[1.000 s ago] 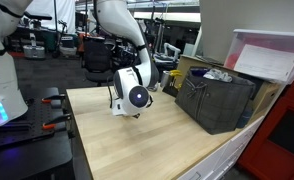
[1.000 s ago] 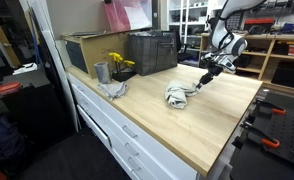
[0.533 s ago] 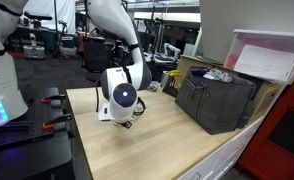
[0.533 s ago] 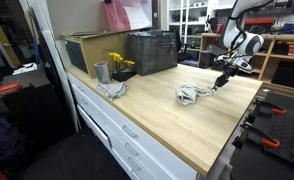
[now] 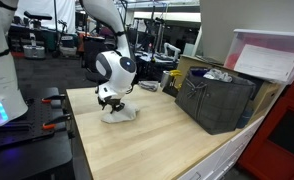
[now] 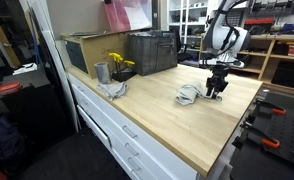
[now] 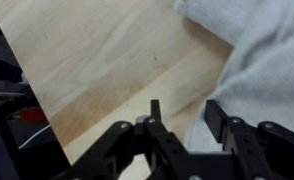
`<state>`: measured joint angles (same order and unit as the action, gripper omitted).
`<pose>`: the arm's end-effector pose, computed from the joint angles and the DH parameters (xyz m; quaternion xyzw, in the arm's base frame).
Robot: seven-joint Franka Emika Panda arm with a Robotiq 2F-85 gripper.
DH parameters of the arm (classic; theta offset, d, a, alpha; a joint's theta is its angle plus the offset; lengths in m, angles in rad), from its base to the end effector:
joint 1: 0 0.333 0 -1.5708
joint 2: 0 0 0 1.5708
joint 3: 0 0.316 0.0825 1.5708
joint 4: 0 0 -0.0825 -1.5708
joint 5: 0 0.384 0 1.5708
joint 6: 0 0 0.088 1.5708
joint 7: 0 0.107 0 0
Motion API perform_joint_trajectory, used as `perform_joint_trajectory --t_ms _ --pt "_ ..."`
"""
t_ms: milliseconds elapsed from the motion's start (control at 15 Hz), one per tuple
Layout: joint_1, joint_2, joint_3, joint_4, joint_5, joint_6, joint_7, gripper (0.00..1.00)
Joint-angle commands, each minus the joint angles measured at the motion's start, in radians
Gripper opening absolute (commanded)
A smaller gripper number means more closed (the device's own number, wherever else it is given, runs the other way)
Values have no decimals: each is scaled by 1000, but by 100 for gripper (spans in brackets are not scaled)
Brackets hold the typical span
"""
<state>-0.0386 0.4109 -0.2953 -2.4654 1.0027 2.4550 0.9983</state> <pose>0.3941 -0.1534 0.1154 -0.4259 0.8750 0.2010 0.1120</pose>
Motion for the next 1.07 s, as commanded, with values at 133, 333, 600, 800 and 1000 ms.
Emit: perform_joint_trajectory --t_ms 133,333,600,800,1000 --pt "182 -112 85 -55 -355 124 280 96" --pt "296 -112 17 -36 -624 113 405 100" --pt "447 -93 -148 -10 -984 99 542 100" --pt "402 -96 -166 20 -1250 123 543 100" --pt "282 -126 -81 19 -1340 208 413 100"
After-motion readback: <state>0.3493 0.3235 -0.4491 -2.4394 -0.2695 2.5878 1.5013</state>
